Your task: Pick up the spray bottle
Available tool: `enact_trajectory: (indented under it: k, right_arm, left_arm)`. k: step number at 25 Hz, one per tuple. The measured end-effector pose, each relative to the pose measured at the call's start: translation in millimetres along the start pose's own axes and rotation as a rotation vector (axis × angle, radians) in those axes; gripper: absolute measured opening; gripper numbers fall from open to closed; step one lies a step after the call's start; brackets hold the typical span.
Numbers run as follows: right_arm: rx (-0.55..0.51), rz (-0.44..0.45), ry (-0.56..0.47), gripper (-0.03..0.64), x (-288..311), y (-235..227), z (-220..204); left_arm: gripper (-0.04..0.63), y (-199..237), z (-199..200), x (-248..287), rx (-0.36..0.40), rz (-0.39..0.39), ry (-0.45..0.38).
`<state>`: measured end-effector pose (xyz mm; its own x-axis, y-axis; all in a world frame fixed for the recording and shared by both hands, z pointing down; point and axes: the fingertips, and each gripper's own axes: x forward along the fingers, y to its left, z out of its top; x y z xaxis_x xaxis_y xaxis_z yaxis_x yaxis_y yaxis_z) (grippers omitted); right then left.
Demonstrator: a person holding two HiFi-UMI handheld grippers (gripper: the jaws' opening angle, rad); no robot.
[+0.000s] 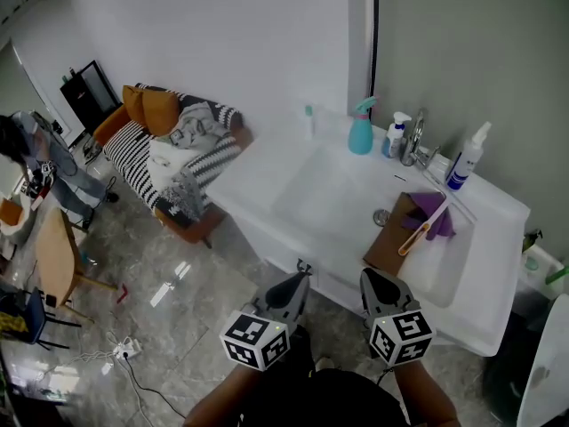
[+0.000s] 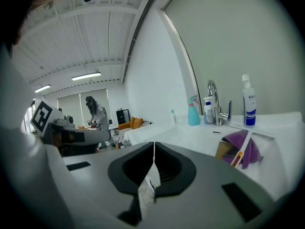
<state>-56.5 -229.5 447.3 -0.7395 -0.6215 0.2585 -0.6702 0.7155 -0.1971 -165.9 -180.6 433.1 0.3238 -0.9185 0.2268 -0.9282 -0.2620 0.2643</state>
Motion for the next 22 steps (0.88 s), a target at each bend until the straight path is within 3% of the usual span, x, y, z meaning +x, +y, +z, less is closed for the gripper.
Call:
enact_trajectory:
  k: [22]
  right_arm:
    - [-0.008, -0.111, -0.020, 0.008, 133.3, -54.7, 64.5]
  left_arm:
    - [0.011, 95.2, 65.1, 116.4, -0.001, -0.135, 0.019]
